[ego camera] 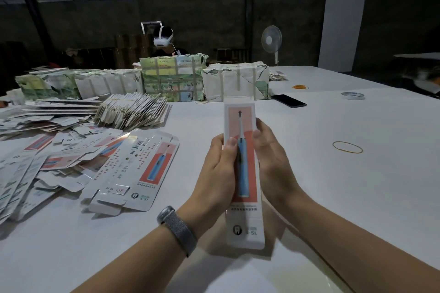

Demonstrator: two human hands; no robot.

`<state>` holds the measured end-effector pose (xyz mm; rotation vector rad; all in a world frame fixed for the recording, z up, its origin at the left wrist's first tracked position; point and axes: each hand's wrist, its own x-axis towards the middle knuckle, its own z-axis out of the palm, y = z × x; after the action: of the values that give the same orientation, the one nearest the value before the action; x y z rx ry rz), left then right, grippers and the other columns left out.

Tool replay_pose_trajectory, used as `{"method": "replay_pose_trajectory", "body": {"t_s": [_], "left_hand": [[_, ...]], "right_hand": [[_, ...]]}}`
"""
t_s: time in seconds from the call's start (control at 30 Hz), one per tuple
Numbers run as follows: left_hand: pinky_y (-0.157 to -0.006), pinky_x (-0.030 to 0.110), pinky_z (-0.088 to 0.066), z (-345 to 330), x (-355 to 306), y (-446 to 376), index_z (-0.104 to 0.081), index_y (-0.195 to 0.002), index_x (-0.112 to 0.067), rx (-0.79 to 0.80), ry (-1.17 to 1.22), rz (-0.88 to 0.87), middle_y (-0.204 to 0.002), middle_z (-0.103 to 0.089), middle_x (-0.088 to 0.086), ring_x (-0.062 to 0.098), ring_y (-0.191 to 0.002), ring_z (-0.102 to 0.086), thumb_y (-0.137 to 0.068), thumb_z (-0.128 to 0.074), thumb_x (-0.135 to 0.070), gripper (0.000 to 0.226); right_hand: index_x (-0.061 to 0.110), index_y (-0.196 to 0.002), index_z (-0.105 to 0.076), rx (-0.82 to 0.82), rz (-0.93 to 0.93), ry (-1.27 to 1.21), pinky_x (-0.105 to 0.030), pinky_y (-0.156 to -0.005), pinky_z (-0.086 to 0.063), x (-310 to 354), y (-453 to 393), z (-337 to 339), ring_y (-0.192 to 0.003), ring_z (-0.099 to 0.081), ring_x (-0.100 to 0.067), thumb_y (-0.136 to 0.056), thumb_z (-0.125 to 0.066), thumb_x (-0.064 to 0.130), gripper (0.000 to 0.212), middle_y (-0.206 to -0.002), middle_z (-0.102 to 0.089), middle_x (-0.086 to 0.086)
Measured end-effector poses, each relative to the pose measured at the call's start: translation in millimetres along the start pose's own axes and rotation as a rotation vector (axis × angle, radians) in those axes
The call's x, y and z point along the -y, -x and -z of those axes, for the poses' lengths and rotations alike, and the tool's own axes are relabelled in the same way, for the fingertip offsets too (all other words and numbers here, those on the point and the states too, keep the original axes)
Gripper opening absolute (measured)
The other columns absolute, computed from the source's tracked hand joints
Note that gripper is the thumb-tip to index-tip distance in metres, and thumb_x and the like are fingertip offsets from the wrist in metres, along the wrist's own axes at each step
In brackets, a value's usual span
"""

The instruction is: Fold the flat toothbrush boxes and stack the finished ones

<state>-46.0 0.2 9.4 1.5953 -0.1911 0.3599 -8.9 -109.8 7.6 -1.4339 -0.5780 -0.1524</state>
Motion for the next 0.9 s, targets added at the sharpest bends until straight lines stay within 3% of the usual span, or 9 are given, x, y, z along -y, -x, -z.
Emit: {"method": "replay_pose_trajectory", "body": {"t_s": [0.07, 0.13, 0.23, 0.37, 0.43, 0.6, 0.77, 0.83, 0.9], "left_hand": [[-0.065, 0.021, -0.057, -0.3, 2.8, 0.5, -0.052, -0.112, -0.039, 0.025, -0.011, 0.006, -0.086, -0.070, -0.004, 0.011, -0.078, -0.074, -0.106, -0.033, -0.045, 0.021], [-0.068, 0.022, -0.058, 0.4, 4.4, 0.6, -0.052, -0.112, -0.041, 0.047, -0.020, 0.001, -0.091, -0.070, 0.000, 0.013, -0.081, -0.074, -0.106, -0.032, -0.045, 0.021], [-0.070, 0.020, -0.057, 2.6, 3.2, -0.4, -0.052, -0.111, -0.042, 0.079, -0.019, -0.011, -0.088, -0.072, -0.005, 0.012, -0.086, -0.074, -0.101, -0.034, -0.051, 0.023], [-0.066, 0.016, -0.056, 7.6, 1.2, -2.3, -0.057, -0.107, -0.033, 0.083, -0.079, -0.037, -0.079, -0.073, -0.013, 0.011, -0.080, -0.075, -0.091, -0.034, -0.057, 0.038], [-0.064, 0.016, -0.056, 9.7, 2.6, -2.9, -0.057, -0.104, -0.034, 0.066, -0.105, -0.060, -0.078, -0.073, -0.015, 0.010, -0.077, -0.075, -0.091, -0.033, -0.057, 0.036], [-0.064, 0.017, -0.056, 8.1, 6.0, -0.7, -0.054, -0.106, -0.037, 0.041, -0.132, -0.065, -0.080, -0.073, -0.015, 0.010, -0.077, -0.075, -0.090, -0.033, -0.058, 0.034], [-0.064, 0.016, -0.056, 8.9, 2.9, 0.2, -0.050, -0.108, -0.036, 0.061, -0.113, -0.042, -0.080, -0.071, -0.014, 0.009, -0.078, -0.075, -0.088, -0.035, -0.059, 0.035], [-0.063, 0.016, -0.055, 9.2, -1.3, 0.7, -0.049, -0.110, -0.030, 0.038, -0.102, -0.064, -0.079, -0.070, -0.014, 0.008, -0.077, -0.074, -0.089, -0.034, -0.058, 0.038], [-0.066, 0.019, -0.057, 10.2, -5.0, 0.7, -0.046, -0.124, -0.027, 0.005, -0.068, -0.101, -0.090, -0.069, -0.012, 0.010, -0.082, -0.075, -0.091, -0.034, -0.057, 0.046]], "right_hand": [[0.032, -0.139, -0.046, -0.024, 0.004, -0.010, -0.016, -0.076, -0.055, 3.7, -1.3, 4.2, -0.103, -0.068, -0.003, -0.103, -0.040, 0.040, 0.038, -0.111, -0.069, 0.022], [0.038, -0.126, -0.050, -0.024, 0.002, -0.013, -0.014, -0.073, -0.054, 5.0, -1.7, 6.4, -0.097, -0.070, -0.001, -0.101, -0.043, 0.033, 0.026, -0.101, -0.072, 0.025], [0.043, -0.118, -0.049, -0.029, 0.015, 0.010, -0.016, -0.072, -0.056, 6.5, -1.8, 8.4, -0.095, -0.071, -0.003, -0.091, -0.047, 0.041, 0.027, -0.096, -0.072, 0.028], [0.039, -0.132, -0.048, -0.059, 0.041, 0.063, -0.024, -0.078, -0.059, 6.3, -1.0, 7.1, -0.097, -0.072, -0.008, -0.095, -0.051, 0.040, 0.037, -0.110, -0.073, 0.014], [0.042, -0.132, -0.044, -0.075, 0.059, 0.104, -0.021, -0.074, -0.059, 4.6, 0.1, 5.3, -0.093, -0.073, -0.006, -0.094, -0.052, 0.042, 0.038, -0.112, -0.072, 0.012], [0.055, -0.117, -0.041, -0.083, 0.060, 0.130, -0.018, -0.073, -0.058, 2.0, 2.9, 3.9, -0.094, -0.071, -0.002, -0.087, -0.051, 0.051, 0.032, -0.109, -0.069, 0.020], [0.036, -0.145, -0.037, -0.047, 0.046, 0.090, -0.023, -0.076, -0.059, 3.6, 3.4, 6.3, -0.094, -0.072, -0.006, -0.089, -0.049, 0.048, 0.058, -0.106, -0.073, 0.017], [0.037, -0.146, -0.033, -0.010, 0.043, 0.098, -0.019, -0.071, -0.058, 5.7, 4.5, 5.0, -0.093, -0.072, -0.003, -0.091, -0.046, 0.047, 0.058, -0.101, -0.071, 0.027], [0.044, -0.142, -0.031, 0.018, 0.038, 0.099, -0.016, -0.068, -0.056, 8.0, 6.6, 2.0, -0.096, -0.070, 0.000, -0.089, -0.045, 0.051, 0.055, -0.104, -0.067, 0.032]]}}
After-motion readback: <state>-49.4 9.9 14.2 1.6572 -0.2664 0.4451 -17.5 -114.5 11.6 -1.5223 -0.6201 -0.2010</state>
